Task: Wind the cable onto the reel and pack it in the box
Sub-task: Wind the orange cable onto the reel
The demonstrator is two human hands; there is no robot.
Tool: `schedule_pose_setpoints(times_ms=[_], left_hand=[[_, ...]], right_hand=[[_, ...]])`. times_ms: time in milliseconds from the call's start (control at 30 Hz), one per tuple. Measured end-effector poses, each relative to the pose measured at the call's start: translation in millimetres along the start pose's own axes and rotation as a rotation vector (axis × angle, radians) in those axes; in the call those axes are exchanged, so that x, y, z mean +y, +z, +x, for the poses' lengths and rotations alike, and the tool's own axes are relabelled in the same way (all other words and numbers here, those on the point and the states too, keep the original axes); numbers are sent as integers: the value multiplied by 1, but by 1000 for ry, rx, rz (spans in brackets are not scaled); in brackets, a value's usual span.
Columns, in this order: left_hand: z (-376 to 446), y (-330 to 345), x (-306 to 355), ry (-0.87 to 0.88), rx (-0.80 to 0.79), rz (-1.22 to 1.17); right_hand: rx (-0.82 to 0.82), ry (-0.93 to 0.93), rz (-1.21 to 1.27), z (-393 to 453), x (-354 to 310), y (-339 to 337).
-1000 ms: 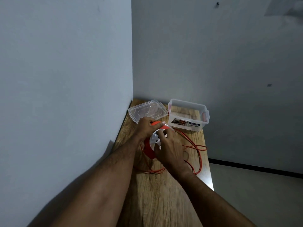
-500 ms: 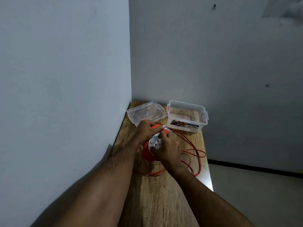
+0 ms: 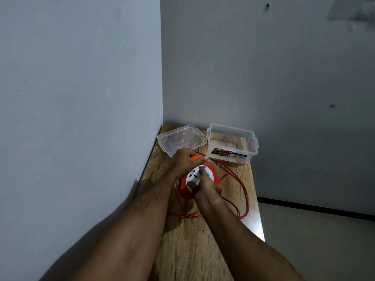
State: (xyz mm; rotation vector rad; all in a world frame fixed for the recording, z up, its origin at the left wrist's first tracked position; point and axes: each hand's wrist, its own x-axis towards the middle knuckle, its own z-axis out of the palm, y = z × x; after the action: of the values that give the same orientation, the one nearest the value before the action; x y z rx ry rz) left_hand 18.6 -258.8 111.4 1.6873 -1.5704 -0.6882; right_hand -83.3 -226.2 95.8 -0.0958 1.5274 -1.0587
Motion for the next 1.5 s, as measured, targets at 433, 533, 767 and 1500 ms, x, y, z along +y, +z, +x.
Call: schedule_pose_setpoints(times_ms=[433, 533, 767, 1500], left_hand=[[6, -5, -5, -60, 46, -89], [6, -1, -4, -60, 35, -103], [4, 3, -6, -33, 11, -108], [0, 0, -9, -29, 67, -79]], right_hand=[[-115, -1441, -1325, 2, 0, -39], [-100, -1366, -1378, 3, 5, -41], [-162, -1309, -1199, 7, 1, -34], [-148, -90, -31, -1, -7, -5]])
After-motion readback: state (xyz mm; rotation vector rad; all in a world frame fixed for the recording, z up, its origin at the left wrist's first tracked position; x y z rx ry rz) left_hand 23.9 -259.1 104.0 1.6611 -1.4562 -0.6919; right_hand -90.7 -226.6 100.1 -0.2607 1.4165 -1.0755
